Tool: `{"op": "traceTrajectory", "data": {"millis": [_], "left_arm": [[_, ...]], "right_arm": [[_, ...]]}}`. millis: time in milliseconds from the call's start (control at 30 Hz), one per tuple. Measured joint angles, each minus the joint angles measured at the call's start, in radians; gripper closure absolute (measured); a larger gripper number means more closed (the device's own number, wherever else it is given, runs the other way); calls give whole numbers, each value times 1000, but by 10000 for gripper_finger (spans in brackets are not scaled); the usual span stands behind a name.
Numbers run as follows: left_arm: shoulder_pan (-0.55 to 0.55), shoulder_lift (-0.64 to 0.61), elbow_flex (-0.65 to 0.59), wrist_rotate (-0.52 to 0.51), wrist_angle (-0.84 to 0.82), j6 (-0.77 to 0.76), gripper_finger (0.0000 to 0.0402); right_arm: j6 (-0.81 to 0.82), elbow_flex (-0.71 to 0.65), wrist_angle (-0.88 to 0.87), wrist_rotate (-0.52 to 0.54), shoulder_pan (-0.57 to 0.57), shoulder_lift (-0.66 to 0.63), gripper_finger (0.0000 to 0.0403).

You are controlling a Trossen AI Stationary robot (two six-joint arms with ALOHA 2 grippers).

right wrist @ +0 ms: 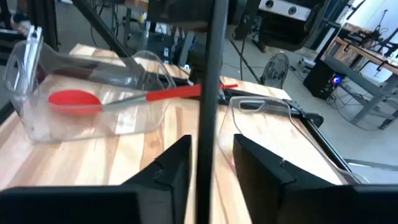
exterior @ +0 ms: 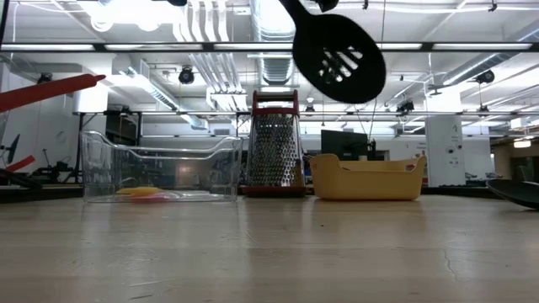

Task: Pick & Place Kitchen Items
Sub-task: Put the black slotted serving spoon into the bottom transparent bin

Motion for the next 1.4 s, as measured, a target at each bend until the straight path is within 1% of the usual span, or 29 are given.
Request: {"op": "traceTrajectory", "data": {"millis": [100,200,367,500,633,700,767,967,1100,1167,1233,1333,1400], "left_arm": [[0,-28,0,0,-62,-66,380],[-2,-82,0,0,-145,-136,380],[-2,-202,5,17,-345,-266,380],[-4,-295,26,35,-476,-354,379],[-4,-366,72,68,-696,-476,377],[-4,-395,103,102,-800,-530,377],[-4,-416,142,158,-913,-560,378],[-4,-433,294,308,-1191,-649,376],[-4,-416,412,449,-1361,-687,377],[-7,-402,451,471,-1420,-709,376],[-12,-393,463,469,-1469,-763,376],[-24,-378,447,472,-1547,-832,376],[-28,-365,420,495,-1572,-887,377]], "right_arm": [[3,3,-31,0,3,0,260],[-2,5,-38,0,9,0,235],[-30,3,-38,-1,24,-2,203],[-51,2,-38,-1,30,-2,189],[-51,2,-38,-1,31,-2,180],[-50,-1,-38,-1,31,-2,177],[-43,-4,-38,-1,31,-2,175],[-28,-14,-38,-1,31,-2,180],[-24,-18,-37,-1,29,-2,187],[-24,-21,-38,-1,29,-2,191],[-24,-24,-37,-2,29,-2,194],[-24,-33,-38,-2,29,-2,199],[-24,-34,-38,-2,29,-2,202]]}}
